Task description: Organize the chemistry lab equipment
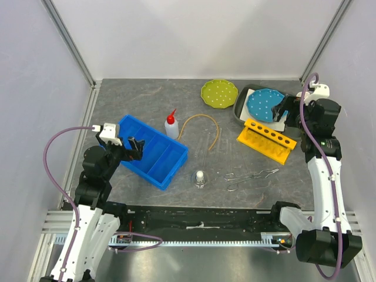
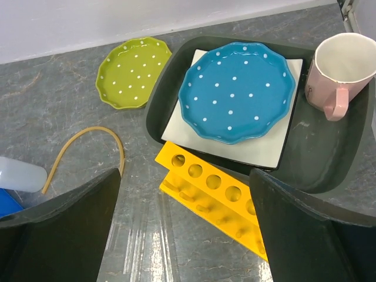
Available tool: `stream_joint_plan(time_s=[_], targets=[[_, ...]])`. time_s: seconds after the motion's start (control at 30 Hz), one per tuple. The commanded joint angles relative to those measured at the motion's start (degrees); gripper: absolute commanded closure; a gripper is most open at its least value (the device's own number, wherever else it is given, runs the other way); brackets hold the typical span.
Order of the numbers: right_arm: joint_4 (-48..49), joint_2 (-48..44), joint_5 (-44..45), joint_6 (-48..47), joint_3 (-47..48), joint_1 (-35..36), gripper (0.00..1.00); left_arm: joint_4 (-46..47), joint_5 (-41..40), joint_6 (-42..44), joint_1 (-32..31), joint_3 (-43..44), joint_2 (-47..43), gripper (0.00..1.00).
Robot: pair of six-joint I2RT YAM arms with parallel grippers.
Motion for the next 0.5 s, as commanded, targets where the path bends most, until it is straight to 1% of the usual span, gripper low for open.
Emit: stream_joint_plan(time_s=[0.0,0.1,0.13,0.2,0.23,0.3,0.37,0.43,0.47], targets=[[0.9,0.4,-0.9,1.5,2.2,0.1,0.02,3.2,3.3,1.8,-0.5,1.5,0.0,0.0],[0.8,0.5,-9.2,-0.5,1.9,0.1,0.02,3.6,5.7,1.9,-0.8,1.3,0.1,0.0],[1.1,0.4,-16.7,-3.6,1.1,0.1,0.02,3.9,6.7,2.0,-0.9,1.3,0.2,0.0],[1.9,0.2,-24.6,-6.8,-0.4,0.4,0.02,4.0,7.4,2.1,-0.9,1.2,0.2,0.0],[2.2,0.3,-31.5,-10.4,-0.9,0.9,0.02,4.0,8.0,2.1,-0.9,1.2,0.4,0.0],[1.7,0.4,-34.8,-14.5,-1.6,4.4,0.02,4.2,8.7,2.1,-0.9,1.1,0.8,0.0],[-1.3,0.7,-35.9,-21.6,-2.1,9.1,0.02,5.0,10.5,1.6,-0.9,0.8,1.4,0.0],[-4.9,1.4,-36.7,-26.1,-2.4,11.9,0.02,5.8,13.9,1.0,-1.0,0.4,1.9,0.0],[-5.2,1.7,-37.3,-28.5,-2.7,13.9,0.02,6.1,14.5,-1.0,-1.0,0.3,2.3,0.0]])
